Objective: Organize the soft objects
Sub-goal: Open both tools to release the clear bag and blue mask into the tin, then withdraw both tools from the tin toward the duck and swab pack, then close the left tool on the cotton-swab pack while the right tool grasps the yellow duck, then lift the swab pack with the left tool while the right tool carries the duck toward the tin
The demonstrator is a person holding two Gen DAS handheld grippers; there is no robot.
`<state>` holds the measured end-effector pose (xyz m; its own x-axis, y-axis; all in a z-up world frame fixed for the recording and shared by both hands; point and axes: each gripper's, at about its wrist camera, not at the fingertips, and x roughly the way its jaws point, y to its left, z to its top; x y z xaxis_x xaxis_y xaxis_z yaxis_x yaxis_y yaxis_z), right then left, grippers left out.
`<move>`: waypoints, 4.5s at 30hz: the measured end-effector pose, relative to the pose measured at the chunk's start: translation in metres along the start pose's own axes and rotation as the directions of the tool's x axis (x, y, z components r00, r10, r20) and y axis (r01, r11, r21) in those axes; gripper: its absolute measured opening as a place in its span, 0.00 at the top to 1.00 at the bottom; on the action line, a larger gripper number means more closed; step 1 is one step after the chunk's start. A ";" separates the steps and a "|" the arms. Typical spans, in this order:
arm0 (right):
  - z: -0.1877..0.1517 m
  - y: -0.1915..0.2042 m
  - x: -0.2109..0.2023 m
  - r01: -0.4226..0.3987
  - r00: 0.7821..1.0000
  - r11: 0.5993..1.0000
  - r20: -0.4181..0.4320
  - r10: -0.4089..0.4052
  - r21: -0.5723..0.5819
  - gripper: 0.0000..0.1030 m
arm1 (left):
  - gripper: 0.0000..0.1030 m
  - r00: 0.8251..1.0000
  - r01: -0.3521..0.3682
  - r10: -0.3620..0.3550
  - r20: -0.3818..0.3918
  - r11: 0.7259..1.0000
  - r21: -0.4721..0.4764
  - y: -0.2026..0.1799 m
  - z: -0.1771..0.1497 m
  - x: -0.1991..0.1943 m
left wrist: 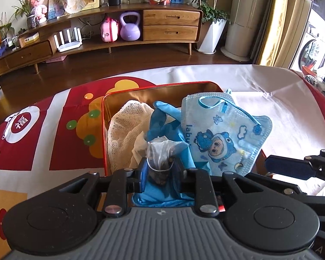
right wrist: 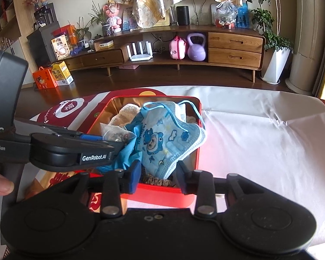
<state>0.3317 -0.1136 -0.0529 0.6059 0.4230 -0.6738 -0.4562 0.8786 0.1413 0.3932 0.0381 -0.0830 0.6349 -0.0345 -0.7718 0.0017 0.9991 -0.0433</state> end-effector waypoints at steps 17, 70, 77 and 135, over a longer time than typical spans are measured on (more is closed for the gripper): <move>-0.006 0.014 -0.065 0.007 0.999 1.000 0.052 -0.007 -0.007 0.51 | 0.76 0.998 0.040 -0.040 0.055 0.999 0.017 -0.011 -0.017 -0.072; -0.106 0.000 -0.129 -0.027 0.999 0.999 0.039 0.026 0.033 0.06 | 0.00 0.989 0.118 -0.113 0.093 0.992 -0.054 -0.028 -0.174 -0.166; -0.109 -0.002 -0.110 -0.030 1.000 0.999 -0.002 0.030 0.039 0.06 | 0.00 0.986 0.144 -0.144 0.080 0.990 0.003 -0.042 -0.190 -0.153; -0.116 0.009 -0.049 -0.022 0.994 1.000 -0.103 0.022 -0.001 0.70 | 0.29 0.991 0.115 -0.121 0.060 0.988 0.100 -0.063 -0.201 -0.098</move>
<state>0.2221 -0.1520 -0.1028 0.5256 0.4171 -0.7414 -0.4699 0.8689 0.1557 0.1756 -0.0269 -0.1322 0.6754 -0.1540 -0.7212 0.1519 0.9860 -0.0682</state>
